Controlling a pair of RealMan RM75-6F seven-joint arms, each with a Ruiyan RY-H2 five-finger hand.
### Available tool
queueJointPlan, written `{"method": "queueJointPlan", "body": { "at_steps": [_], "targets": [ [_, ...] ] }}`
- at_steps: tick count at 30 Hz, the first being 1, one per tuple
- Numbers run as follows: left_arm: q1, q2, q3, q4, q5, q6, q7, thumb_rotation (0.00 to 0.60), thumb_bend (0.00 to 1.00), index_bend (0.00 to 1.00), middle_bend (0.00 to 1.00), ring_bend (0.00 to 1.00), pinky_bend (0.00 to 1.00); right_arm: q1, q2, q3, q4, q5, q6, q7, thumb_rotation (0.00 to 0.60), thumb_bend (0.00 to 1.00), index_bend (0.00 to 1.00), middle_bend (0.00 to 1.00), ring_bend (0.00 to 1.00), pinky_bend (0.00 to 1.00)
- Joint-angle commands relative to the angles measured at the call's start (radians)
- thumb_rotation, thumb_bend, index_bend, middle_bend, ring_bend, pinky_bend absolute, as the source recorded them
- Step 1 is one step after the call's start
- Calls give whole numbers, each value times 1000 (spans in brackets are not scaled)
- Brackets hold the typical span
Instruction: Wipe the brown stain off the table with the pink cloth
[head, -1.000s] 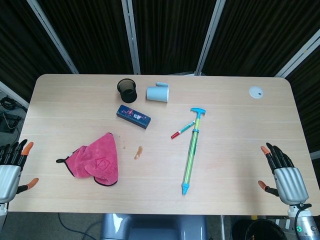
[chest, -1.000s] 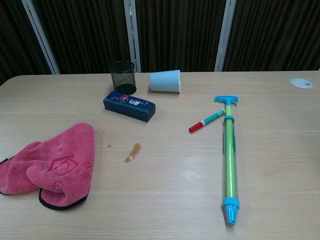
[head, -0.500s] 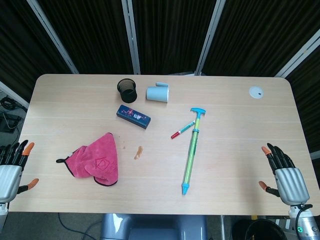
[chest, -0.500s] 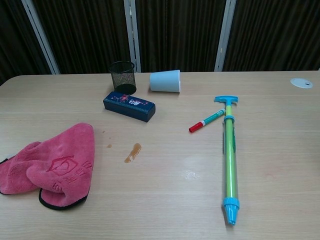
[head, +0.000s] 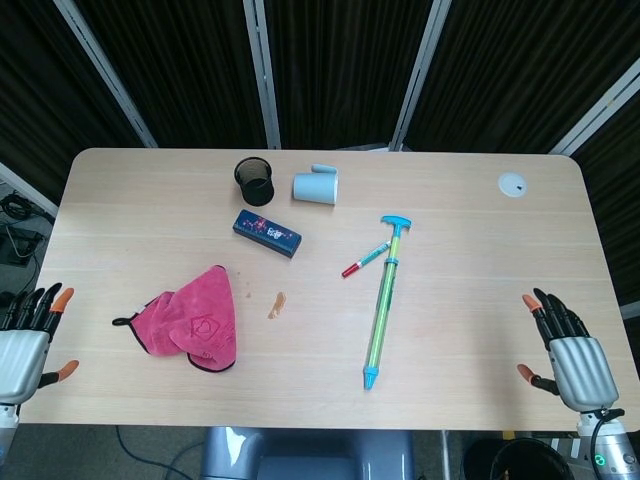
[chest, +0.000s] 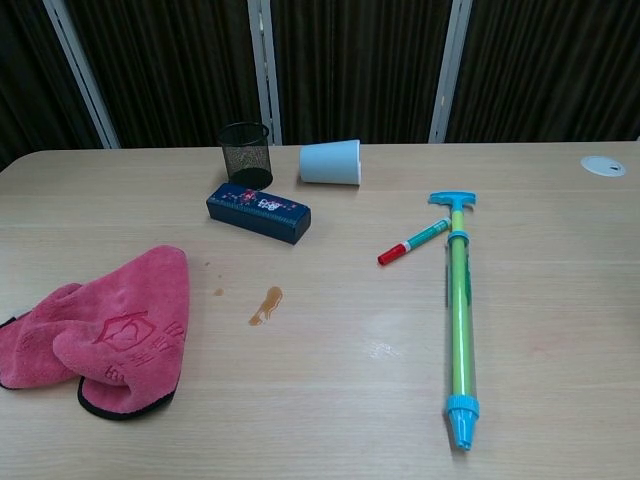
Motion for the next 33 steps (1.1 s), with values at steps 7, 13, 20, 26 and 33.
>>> {"method": "queueJointPlan", "body": {
  "at_steps": [7,13,20,26,33],
  "targets": [
    [-112,-30,-20,2,-108,-205,156,600,0,98,0,0,22,1,2,0,-2,3,-4,14,600,94,0,0,0,166],
    [-205,-168,-54,68,-239,-326,327,600,0,87,0,0,4,2,2,1,-6,6,-8,24,600,94,0,0,0,166],
    [-271,-324,-70,151,-329,-360,442,600,0,76,0,0,0,1,5,8,-10,23,-11,46,600,95,0,0,0,166],
    [-316,-393,-76,203,-363,-375,493,600,0,76,0,0,0,0,6,11,-11,28,-12,57,600,94,0,0,0,166],
    [-359,-404,-77,219,-386,-403,526,600,0,76,0,0,0,-1,5,15,-12,36,-11,60,600,95,0,0,0,166]
  ]
}}
